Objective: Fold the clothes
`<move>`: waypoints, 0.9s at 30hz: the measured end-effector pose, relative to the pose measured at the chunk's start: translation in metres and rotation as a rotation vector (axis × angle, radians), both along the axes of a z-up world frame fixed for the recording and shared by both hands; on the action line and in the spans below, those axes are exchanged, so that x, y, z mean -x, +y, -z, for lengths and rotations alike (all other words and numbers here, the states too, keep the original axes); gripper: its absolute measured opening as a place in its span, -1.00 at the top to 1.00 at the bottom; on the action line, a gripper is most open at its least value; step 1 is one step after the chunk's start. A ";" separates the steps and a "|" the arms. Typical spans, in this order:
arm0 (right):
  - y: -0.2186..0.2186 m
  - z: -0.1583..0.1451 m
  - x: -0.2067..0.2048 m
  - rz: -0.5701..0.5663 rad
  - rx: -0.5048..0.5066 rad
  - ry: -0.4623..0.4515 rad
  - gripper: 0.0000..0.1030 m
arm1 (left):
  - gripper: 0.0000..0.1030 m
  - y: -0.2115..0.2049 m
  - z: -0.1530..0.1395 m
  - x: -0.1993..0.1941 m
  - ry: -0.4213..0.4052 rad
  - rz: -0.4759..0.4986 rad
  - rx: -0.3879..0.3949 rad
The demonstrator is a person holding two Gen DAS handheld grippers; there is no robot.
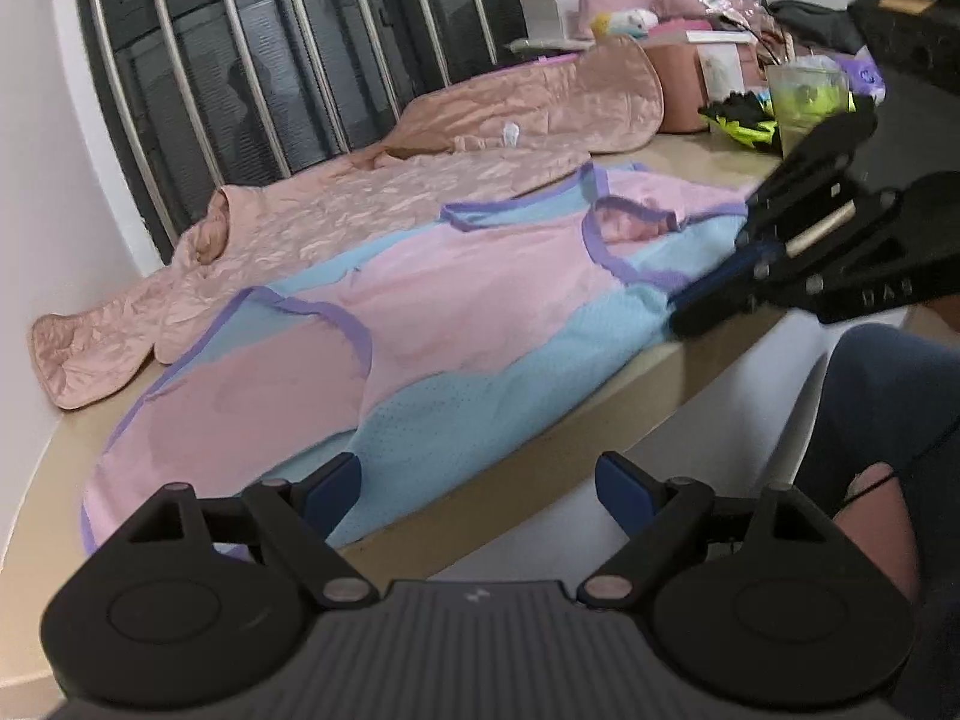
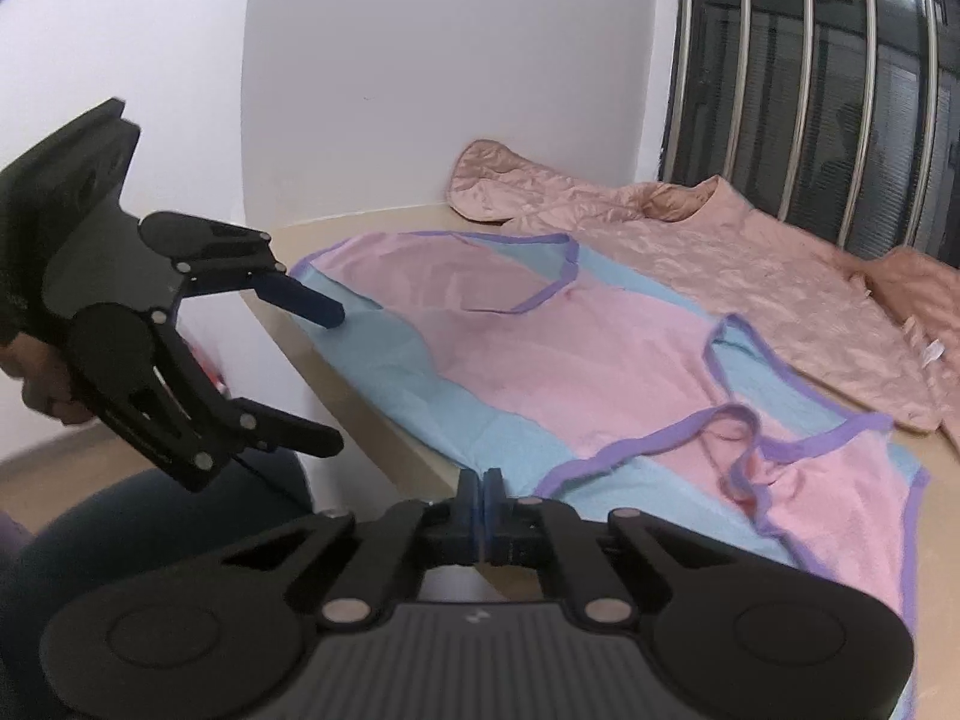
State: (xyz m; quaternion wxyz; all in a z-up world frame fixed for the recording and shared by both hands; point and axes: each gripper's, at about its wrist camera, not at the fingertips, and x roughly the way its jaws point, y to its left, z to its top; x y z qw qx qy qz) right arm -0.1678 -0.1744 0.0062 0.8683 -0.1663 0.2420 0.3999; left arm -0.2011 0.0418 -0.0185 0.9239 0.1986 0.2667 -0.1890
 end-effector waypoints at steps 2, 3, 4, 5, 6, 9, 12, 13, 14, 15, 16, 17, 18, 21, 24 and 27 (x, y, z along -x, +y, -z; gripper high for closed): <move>0.000 -0.005 -0.003 0.030 0.007 -0.044 0.98 | -0.68 0.004 -0.002 -0.005 0.008 0.008 0.023; -0.001 -0.008 -0.004 0.044 0.000 -0.058 0.98 | -0.68 0.006 -0.003 -0.009 0.013 0.004 0.034; -0.002 -0.012 -0.009 0.059 -0.011 -0.066 0.98 | -0.68 0.007 -0.004 -0.011 0.014 -0.001 0.039; -0.002 -0.015 -0.014 0.075 -0.018 -0.075 0.98 | -0.68 0.009 -0.005 -0.013 0.014 -0.005 0.044; -0.002 -0.018 -0.017 0.081 -0.022 -0.087 0.98 | -0.68 0.010 -0.007 -0.015 0.013 -0.008 0.046; -0.001 -0.026 -0.022 0.080 -0.022 -0.112 0.98 | -0.66 0.013 -0.010 -0.018 0.020 0.011 0.062; 0.002 -0.028 -0.023 0.063 0.000 -0.131 0.98 | -0.39 0.021 -0.013 -0.027 0.059 -0.009 0.095; 0.004 -0.028 -0.022 0.055 0.009 -0.137 0.98 | -0.29 0.025 -0.015 -0.030 0.077 -0.018 0.117; 0.005 -0.028 -0.022 0.049 0.016 -0.140 0.98 | -0.13 0.028 -0.016 -0.031 0.084 -0.035 0.127; 0.006 -0.028 -0.020 0.047 0.019 -0.141 0.98 | -0.04 0.032 -0.017 -0.033 0.090 -0.054 0.133; 0.006 -0.029 -0.018 0.045 0.021 -0.142 0.98 | 0.11 0.037 -0.018 -0.036 0.095 -0.068 0.135; 0.006 -0.028 -0.018 0.047 0.022 -0.141 0.98 | 0.29 0.041 -0.018 -0.039 0.100 -0.081 0.137; 0.006 -0.027 -0.019 0.050 0.024 -0.139 0.98 | 0.35 0.046 -0.019 -0.041 0.106 -0.095 0.140; 0.006 -0.024 -0.022 0.061 0.029 -0.134 0.98 | 0.55 0.056 -0.021 -0.049 0.100 -0.118 0.105; 0.006 -0.021 -0.024 0.076 0.045 -0.133 0.97 | 0.45 0.064 -0.023 -0.052 0.076 -0.138 0.046; 0.005 -0.018 -0.023 0.081 0.076 -0.125 0.77 | 0.40 0.069 -0.022 -0.046 0.064 -0.117 0.015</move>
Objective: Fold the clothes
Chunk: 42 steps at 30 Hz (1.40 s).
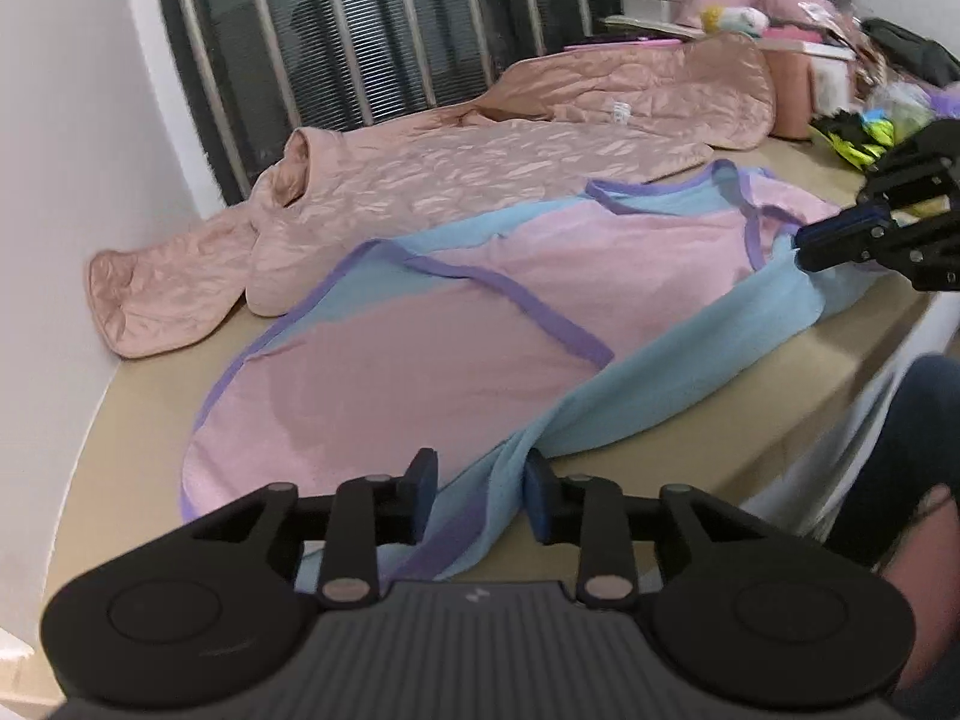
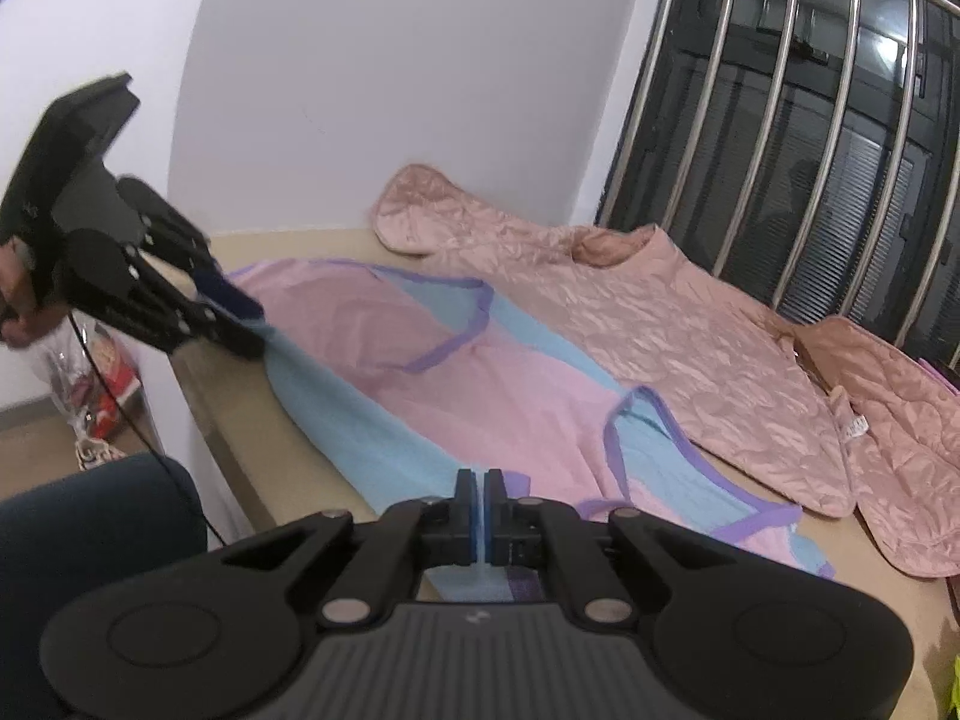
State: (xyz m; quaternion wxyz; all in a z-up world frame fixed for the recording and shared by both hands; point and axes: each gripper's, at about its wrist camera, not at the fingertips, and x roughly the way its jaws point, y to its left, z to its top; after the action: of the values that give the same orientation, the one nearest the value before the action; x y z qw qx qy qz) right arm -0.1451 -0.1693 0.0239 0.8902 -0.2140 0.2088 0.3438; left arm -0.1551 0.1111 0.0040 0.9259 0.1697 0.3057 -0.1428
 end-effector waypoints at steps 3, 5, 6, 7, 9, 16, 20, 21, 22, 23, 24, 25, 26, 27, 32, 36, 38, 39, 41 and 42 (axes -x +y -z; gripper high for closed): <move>-0.005 0.005 0.011 -0.018 0.027 -0.015 -0.07 | 0.42 0.003 0.002 0.008 -0.004 0.030 0.009; -0.009 0.010 0.019 -0.026 0.054 -0.023 -0.12 | 0.51 0.006 0.002 0.009 0.000 0.031 0.023; -0.010 0.013 0.021 -0.025 0.073 -0.019 -0.10 | 0.57 0.009 0.002 0.008 0.006 0.028 0.032; -0.013 0.015 0.023 -0.019 0.077 -0.022 -0.10 | 0.57 0.012 0.002 0.007 0.010 0.023 0.036; -0.018 0.017 0.025 0.003 0.069 -0.026 -0.11 | 0.63 0.017 0.002 0.007 0.005 0.006 0.039; -0.021 0.006 0.011 0.029 0.006 -0.025 0.91 | 0.96 0.019 -0.010 0.003 -0.087 -0.034 0.068; -0.014 -0.007 -0.015 0.057 -0.015 -0.071 0.91 | 0.96 0.017 -0.023 -0.026 -0.146 -0.017 0.056; -0.011 -0.010 -0.026 0.075 -0.016 -0.083 0.91 | 0.96 0.017 -0.026 -0.037 -0.161 -0.017 0.058; -0.007 -0.010 -0.041 0.113 -0.003 -0.081 0.91 | 0.96 0.018 -0.028 -0.050 -0.166 -0.027 0.070; -0.002 -0.009 -0.058 0.158 0.015 -0.075 0.91 | 0.95 0.018 -0.026 -0.063 -0.151 -0.042 0.073; 0.003 -0.007 -0.076 0.204 0.034 -0.068 0.90 | 0.88 0.017 -0.025 -0.077 -0.136 -0.056 0.076; 0.007 -0.006 -0.093 0.250 0.052 -0.061 0.81 | 0.80 0.017 -0.023 -0.088 -0.123 -0.072 0.077; 0.012 -0.005 -0.103 0.280 0.079 -0.055 0.60 | 0.52 0.020 -0.021 -0.088 -0.113 -0.091 0.072; 0.016 -0.005 -0.109 0.303 0.109 -0.050 0.40 | 0.25 0.023 -0.019 -0.089 -0.104 -0.110 0.068; -0.010 -0.019 -0.075 0.340 0.111 -0.172 -0.61 | -0.08 0.068 -0.015 -0.066 -0.055 -0.226 0.211; -0.051 -0.023 -0.045 0.399 0.094 -0.135 -0.61 | -0.24 0.097 -0.009 -0.052 -0.029 -0.291 0.299; -0.067 -0.017 -0.038 0.437 0.098 -0.073 -0.61 | -0.24 0.101 -0.007 -0.054 -0.022 -0.305 0.326; -0.072 -0.012 -0.035 0.449 0.105 -0.052 -0.61 | -0.24 0.102 -0.007 -0.057 -0.019 -0.306 0.347; -0.078 -0.003 -0.029 0.469 0.123 -0.020 -0.60 | -0.24 0.105 -0.006 -0.061 -0.015 -0.310 0.390; -0.080 0.000 -0.027 0.476 0.130 -0.021 -0.59 | -0.24 0.105 -0.006 -0.064 -0.011 -0.309 0.411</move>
State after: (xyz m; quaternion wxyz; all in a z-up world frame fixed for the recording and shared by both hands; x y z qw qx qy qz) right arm -0.1184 -0.2495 0.0243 0.9326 -0.2190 0.2658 0.1083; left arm -0.0912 0.2160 0.0098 0.9535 -0.0700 0.2874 -0.0578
